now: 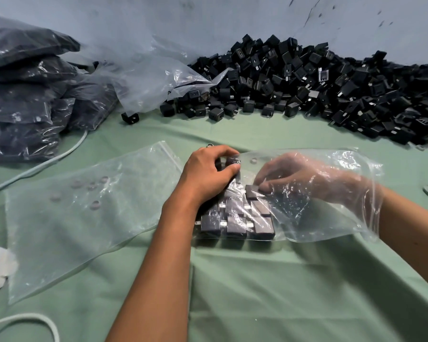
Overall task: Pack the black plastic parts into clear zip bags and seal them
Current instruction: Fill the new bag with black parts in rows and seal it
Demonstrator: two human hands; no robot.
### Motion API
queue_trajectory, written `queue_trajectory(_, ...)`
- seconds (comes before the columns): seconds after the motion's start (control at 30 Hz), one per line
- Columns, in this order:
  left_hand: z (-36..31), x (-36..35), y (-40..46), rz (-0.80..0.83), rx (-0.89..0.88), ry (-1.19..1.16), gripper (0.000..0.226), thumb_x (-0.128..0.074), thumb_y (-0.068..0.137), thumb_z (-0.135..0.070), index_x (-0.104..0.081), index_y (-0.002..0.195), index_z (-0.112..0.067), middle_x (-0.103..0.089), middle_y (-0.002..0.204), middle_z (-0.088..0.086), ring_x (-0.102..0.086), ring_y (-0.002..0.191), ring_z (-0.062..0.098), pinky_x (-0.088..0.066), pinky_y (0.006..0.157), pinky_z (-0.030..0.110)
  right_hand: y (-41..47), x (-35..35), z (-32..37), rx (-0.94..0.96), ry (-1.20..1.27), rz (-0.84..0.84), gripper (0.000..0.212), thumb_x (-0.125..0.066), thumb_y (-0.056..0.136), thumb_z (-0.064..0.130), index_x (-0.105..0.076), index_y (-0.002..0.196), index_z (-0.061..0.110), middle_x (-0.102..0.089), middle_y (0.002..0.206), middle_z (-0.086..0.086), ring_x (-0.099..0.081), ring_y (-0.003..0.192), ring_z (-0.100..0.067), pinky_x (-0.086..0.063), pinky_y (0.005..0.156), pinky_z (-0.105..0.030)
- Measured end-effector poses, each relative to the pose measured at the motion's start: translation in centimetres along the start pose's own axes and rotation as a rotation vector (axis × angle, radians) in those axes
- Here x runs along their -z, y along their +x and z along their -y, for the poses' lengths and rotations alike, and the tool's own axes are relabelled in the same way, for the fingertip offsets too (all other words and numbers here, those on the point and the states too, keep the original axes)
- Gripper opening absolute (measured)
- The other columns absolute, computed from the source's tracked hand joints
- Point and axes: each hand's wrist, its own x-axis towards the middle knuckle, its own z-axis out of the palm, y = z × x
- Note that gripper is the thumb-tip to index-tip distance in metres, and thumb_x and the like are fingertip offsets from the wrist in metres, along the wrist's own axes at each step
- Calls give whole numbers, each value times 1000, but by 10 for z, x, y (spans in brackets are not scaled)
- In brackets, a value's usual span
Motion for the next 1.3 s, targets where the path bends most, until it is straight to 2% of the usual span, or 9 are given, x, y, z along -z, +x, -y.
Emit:
queue_trajectory(0.17,2,-2,1,-27,13,37,23,-79,85,-37,-74,107,-36,-73,105,-17,-67,97,1,-55,94,27,-19,-1,27,-63,-54,11,38,-72,87,55,-77,110,25,-76,115,8,-73,108,-13,-55,97,-36)
queue_trajectory(0.4,7,-4,5,-70,31,132,20,-77,84,-46,-73,100,-35,-67,101,-12,-61,99,7,-51,92,28,-51,6,33,-194,216,-41,27,-64,93,12,-68,116,-1,-73,101,-21,-70,88,-34,-60,85,-49)
queue_trajectory(0.5,6,0,6,-104,26,192,14,-65,96,-39,-72,101,-28,-67,109,-7,-52,110,13,-46,100,37,-83,25,30,-189,201,-82,43,-83,77,30,-73,112,8,-76,105,-16,-73,99,-38,-59,89,-51)
queue_trajectory(0.57,1,3,6,-141,10,234,19,-58,101,-36,-72,108,-24,-66,118,-3,-49,120,17,-42,105,39,-107,43,27,-287,150,-186,47,-94,62,43,-81,99,18,-78,101,-12,-77,89,-24,-63,76,-35)
queue_trajectory(0.67,-16,-1,4,-97,-58,363,34,-50,103,-45,-66,125,-26,-54,145,0,-35,143,21,-28,122,46,-118,74,19,-493,-17,-326,6,-72,89,3,-77,88,7,-66,81,-23,-59,52,-15,-47,43,-23)
queue_trajectory(0.8,-30,-18,-5,125,-29,514,61,-30,102,-64,-38,153,-32,-17,169,-4,-4,158,23,-1,128,51,-83,99,31,-458,-243,-776,14,-64,97,6,-77,94,10,-73,65,-3,-51,53,-15,-39,45,-25)
queue_trajectory(0.97,-24,-26,-5,207,-25,656,73,-17,102,-67,-13,163,-27,-5,171,-4,5,158,24,2,128,50,10,73,84,-231,-364,-680,13,-69,92,15,-76,82,19,-74,65,3,-60,52,-12,-41,39,-18)
queue_trajectory(1.13,-20,-27,-2,181,-72,685,73,-24,102,-60,-14,163,-21,-13,172,2,0,159,29,1,128,48,116,20,89,-97,-827,-387,25,-62,95,18,-74,117,16,-73,116,-5,-66,103,-23,-49,90,-30)
queue_trajectory(1.3,-21,-29,-3,165,-73,710,77,-22,102,-66,-13,164,-21,-14,171,0,-2,158,31,-1,128,49,178,8,56,-189,-1048,-284,55,-38,101,35,-39,155,24,-33,160,-8,-29,141,-37,-39,113,-54)
